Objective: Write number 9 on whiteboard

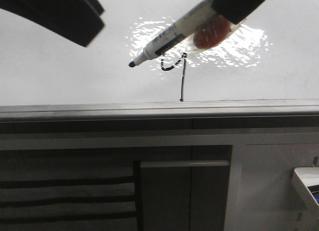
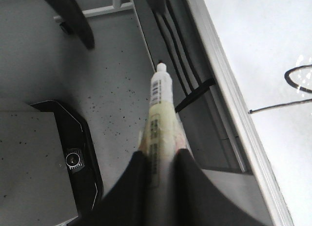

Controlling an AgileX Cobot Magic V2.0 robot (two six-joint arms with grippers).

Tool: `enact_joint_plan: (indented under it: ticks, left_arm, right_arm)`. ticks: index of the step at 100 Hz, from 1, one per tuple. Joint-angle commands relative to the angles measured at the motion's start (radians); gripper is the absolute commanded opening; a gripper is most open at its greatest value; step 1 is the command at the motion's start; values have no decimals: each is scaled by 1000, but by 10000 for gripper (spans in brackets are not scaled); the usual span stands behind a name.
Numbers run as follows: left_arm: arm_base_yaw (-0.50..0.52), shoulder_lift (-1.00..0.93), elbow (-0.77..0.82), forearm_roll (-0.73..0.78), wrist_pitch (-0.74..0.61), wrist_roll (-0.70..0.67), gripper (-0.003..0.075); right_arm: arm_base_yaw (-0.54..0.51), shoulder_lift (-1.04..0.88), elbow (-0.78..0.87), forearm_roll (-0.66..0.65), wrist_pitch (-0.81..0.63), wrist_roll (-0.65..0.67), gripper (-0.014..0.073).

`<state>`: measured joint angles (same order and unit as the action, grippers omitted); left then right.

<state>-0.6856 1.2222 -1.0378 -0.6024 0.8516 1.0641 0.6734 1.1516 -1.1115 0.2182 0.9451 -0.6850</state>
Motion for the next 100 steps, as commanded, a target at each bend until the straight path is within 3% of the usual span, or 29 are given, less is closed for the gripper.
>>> enact_joint_plan:
  ticks: [1, 28, 56, 86, 100]
  left_arm:
    - [-50, 43, -64, -31, -82, 4, 347]
    - [-126, 180, -168, -29, -98, 4, 347]
    - [-125, 185, -180, 57, -31, -3, 347]
    - [-125, 185, -186, 72, -51, -7, 345]
    - [-125, 185, -186, 72, -53, -7, 244]
  right_arm:
    - [1, -29, -32, 3, -39, -16, -50]
    - [1, -29, -32, 3, -39, -16, -50]
    - [1, -29, -32, 0, -35, -16, -50]
    - [1, -29, -32, -27, -26, -16, -50]
    - [1, -29, -32, -25, -26, -16, -50]
